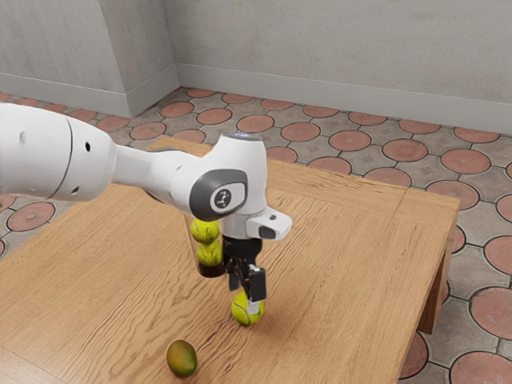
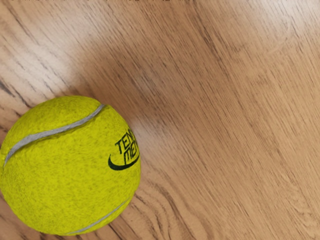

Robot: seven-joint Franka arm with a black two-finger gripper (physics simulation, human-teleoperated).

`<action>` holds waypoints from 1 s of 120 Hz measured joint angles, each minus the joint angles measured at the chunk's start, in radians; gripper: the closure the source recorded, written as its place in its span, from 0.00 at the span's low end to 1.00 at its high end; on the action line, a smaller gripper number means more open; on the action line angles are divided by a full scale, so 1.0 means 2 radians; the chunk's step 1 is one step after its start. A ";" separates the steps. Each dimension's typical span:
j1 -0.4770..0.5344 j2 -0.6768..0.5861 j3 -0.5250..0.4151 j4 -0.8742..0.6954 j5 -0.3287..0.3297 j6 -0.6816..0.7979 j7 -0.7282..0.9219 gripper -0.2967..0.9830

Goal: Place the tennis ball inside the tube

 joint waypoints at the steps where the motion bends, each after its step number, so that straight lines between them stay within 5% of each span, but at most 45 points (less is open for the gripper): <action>1: 0.000 0.002 0.001 0.000 0.000 0.001 0.000 0.23; 40: 0.007 0.055 0.010 0.004 -0.003 0.062 0.003 0.24; 78: 0.007 0.068 0.016 0.002 -0.003 0.085 0.002 0.43; 120: 0.006 -0.010 0.021 0.059 0.011 0.047 -0.005 0.54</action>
